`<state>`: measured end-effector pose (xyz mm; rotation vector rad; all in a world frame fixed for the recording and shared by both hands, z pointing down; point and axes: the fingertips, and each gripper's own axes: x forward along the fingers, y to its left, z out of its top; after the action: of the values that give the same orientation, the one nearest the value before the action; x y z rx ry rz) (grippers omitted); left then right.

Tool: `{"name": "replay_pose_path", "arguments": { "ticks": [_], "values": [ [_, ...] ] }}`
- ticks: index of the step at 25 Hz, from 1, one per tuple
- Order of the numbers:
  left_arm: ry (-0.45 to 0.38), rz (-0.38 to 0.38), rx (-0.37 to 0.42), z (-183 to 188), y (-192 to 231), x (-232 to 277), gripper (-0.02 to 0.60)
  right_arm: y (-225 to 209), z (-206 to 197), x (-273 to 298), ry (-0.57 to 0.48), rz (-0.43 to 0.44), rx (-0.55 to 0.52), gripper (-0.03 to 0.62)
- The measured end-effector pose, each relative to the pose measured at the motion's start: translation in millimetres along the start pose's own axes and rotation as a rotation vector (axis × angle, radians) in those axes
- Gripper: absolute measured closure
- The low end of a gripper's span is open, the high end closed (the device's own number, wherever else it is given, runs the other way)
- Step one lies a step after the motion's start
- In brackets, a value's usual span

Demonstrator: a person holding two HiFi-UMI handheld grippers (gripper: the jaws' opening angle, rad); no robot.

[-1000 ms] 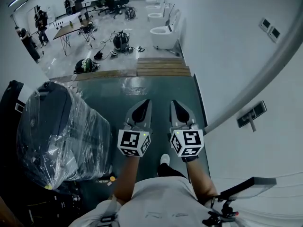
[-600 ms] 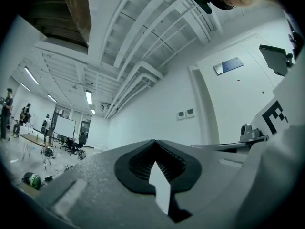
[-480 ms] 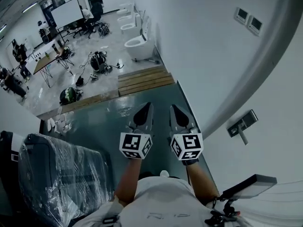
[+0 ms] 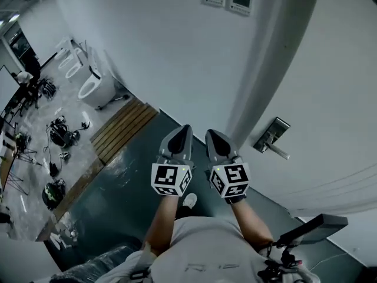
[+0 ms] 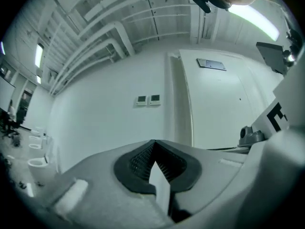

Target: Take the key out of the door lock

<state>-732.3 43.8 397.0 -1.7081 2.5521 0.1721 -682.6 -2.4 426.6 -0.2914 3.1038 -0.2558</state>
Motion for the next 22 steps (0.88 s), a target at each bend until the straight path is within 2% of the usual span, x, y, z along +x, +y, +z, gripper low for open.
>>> {"name": "replay_pose_path", "arguments": {
  "ticks": [5, 9, 12, 15, 22],
  "values": [
    [0.000, -0.257, -0.053, -0.3, -20.9, 76.5, 0.580, -61.2, 14.2, 11.8, -0.026, -0.244, 0.005, 0.592],
    [0.010, -0.450, -0.126, 0.2, -55.8, 116.2, 0.580, -99.7, 29.1, -15.2, -0.041, -0.464, -0.055, 0.592],
    [0.009, -0.561, -0.137, 0.0, -86.1, 135.3, 0.580, -125.9, 38.2, -44.8, -0.066, -0.606, -0.101, 0.592],
    [0.016, -0.631, -0.140, -8.0, -117.5, 156.5, 0.580, -158.5, 43.6, -64.6, -0.079, -0.677, -0.068, 0.592],
    [0.068, -0.749, -0.106, -27.1, -185.9, 181.4, 0.580, -204.1, 42.8, -99.8, -0.092, -0.757, -0.026, 0.592]
  ]
}}
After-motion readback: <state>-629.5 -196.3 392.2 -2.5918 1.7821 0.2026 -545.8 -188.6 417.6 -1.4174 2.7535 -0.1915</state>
